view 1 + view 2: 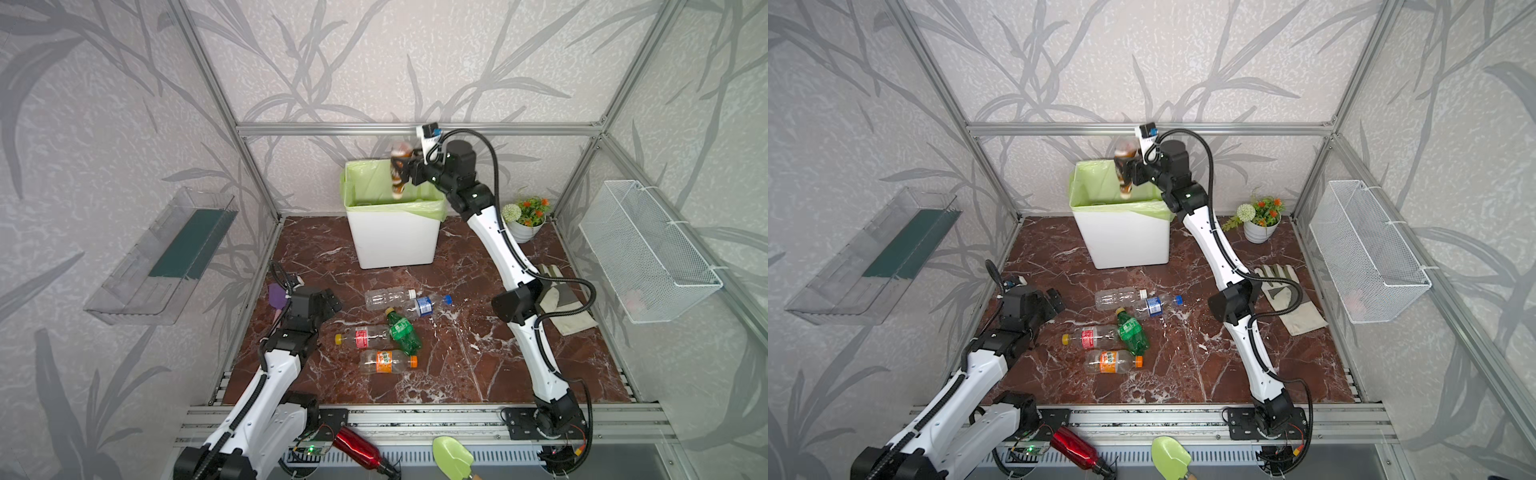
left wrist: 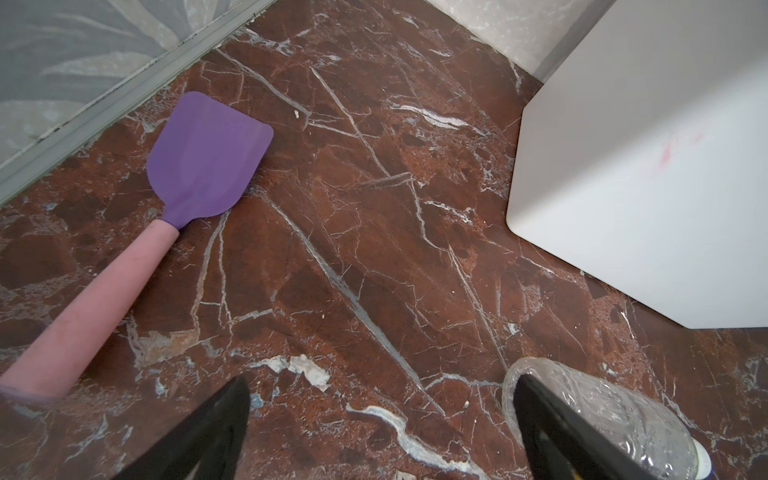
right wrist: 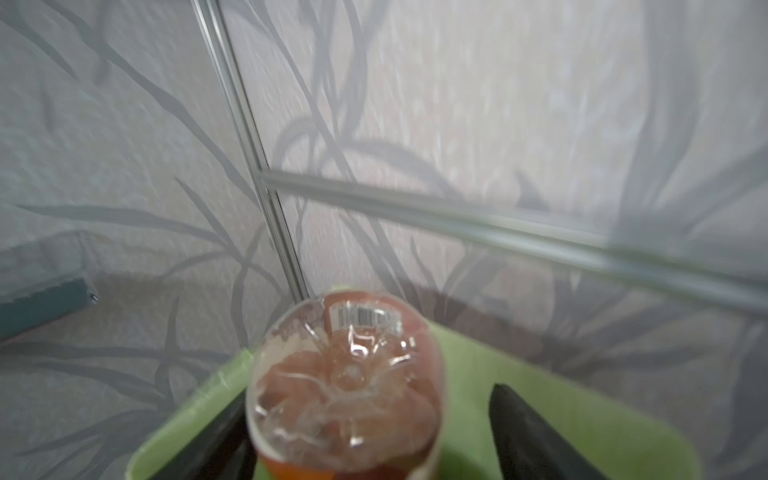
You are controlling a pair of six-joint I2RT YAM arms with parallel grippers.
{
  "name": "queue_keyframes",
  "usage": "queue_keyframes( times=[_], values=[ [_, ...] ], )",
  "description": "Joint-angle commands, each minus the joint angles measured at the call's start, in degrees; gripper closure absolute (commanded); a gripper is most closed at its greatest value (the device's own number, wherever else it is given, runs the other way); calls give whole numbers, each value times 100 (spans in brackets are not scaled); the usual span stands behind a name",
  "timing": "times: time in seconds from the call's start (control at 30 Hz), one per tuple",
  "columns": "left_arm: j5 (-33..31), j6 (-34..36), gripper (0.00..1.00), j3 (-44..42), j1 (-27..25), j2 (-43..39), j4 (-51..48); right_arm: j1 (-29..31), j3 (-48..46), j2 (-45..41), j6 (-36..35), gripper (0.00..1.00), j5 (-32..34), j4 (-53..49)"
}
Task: Throw the plastic bottles in the bin
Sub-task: 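Carry the Nescafe bottle up over the bin with the right gripper, then open the right gripper over the bin and draw it back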
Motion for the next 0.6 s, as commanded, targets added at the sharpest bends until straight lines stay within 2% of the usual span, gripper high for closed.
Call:
queue_keyframes(
  times=[0.0,0.13,0.27,0.37,0.57],
  values=[
    [-124,175,1,66,19,-190,-213,-67,-589,-1491,106,1,98,957],
    [-71,163,1,17,16,-127,-120,-48,-336,-1955,-143,1,27,742],
    [12,104,1,-36,8,-40,-7,-30,-941,-2596,-365,1,-160,790],
    [85,142,1,-43,10,-51,29,-29,-1971,-3281,-533,1,-53,1064],
    [197,384,1,-10,-29,-238,-16,-164,-5052,-5048,-685,1,392,2285]
  ],
)
